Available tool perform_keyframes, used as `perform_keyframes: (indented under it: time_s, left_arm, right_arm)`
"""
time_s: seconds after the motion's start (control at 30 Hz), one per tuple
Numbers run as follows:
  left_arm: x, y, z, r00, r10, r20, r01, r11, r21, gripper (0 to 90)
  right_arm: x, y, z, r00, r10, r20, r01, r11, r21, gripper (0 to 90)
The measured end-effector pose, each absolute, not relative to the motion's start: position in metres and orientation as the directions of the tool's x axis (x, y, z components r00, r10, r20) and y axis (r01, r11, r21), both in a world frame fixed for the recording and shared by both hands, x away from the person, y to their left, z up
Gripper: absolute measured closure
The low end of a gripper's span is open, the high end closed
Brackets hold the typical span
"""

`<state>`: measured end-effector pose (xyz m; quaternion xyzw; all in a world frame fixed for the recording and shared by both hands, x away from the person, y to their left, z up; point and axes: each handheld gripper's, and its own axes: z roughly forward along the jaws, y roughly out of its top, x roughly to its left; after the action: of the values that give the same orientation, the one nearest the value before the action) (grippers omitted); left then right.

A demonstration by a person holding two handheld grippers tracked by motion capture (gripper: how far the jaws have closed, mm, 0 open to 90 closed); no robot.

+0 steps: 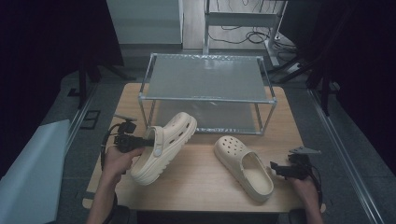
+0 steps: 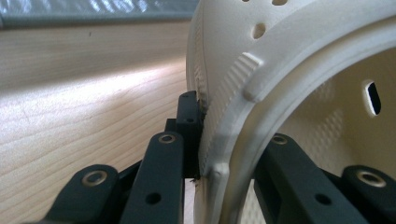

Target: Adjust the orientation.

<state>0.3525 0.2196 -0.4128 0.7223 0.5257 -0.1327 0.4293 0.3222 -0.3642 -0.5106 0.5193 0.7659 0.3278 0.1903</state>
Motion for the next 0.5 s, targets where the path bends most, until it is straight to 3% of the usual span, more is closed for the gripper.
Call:
perform_keyframes:
  time_s: [0.5]
  left_arm:
    - [0.357,0.214,-0.367,0.426,0.621,-0.658,0.863,-0.061,0.501,76.9]
  right_arm:
    - [0.322,-0.365,-0.511,-0.379,0.924,0.056,0.672,0.233,0.703,11.6]
